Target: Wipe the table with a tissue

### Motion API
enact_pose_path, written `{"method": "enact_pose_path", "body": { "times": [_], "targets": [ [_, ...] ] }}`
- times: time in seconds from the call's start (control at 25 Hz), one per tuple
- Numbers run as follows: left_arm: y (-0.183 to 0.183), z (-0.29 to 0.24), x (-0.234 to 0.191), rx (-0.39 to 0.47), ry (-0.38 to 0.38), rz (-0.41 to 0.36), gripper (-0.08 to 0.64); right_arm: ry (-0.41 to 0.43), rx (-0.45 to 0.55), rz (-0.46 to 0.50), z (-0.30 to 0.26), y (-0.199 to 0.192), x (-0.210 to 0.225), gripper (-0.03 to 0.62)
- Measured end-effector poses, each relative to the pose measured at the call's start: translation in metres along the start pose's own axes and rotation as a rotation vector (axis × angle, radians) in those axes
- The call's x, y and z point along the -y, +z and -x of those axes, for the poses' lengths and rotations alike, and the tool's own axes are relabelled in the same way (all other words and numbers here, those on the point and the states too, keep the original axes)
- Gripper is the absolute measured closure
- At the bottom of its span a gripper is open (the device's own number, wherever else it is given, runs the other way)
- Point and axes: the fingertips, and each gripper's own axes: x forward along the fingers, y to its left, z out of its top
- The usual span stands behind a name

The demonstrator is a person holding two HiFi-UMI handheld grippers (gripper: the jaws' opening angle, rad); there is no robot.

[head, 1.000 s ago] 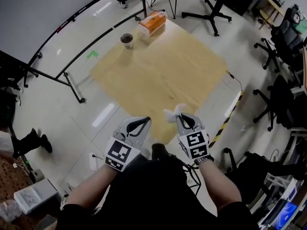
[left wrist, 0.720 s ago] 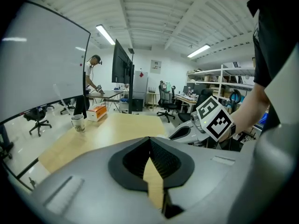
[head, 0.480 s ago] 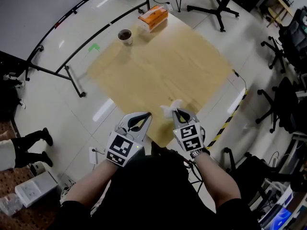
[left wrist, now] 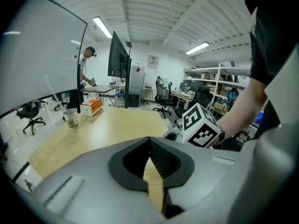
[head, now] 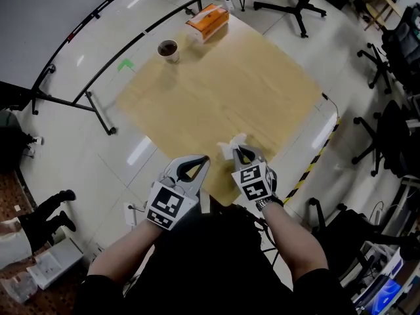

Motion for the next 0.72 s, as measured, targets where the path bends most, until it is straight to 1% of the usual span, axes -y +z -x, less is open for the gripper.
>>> {"method": "enact_pose_path", "body": {
  "times": [0.28,0.44,0.72],
  "targets": [
    [-0.005,-0.003,-0.009,-0.007,-0.012,0.014,0.543,0.0,-0.065,0.047,-0.028,-0.012,-0.006,0.592],
    [-0.006,-0.003,-0.015,-0.012,-0.008,0.022,0.543,-0.009,-0.065,0.064,-0.032,-0.008,-0.006,0.592],
    [-0.007,-0.003,-0.02,-0.015,-0.012,0.024,0.543,-0.018,-0.056,0.057,-0.038,-0.001,0.0,0.592]
  ]
}}
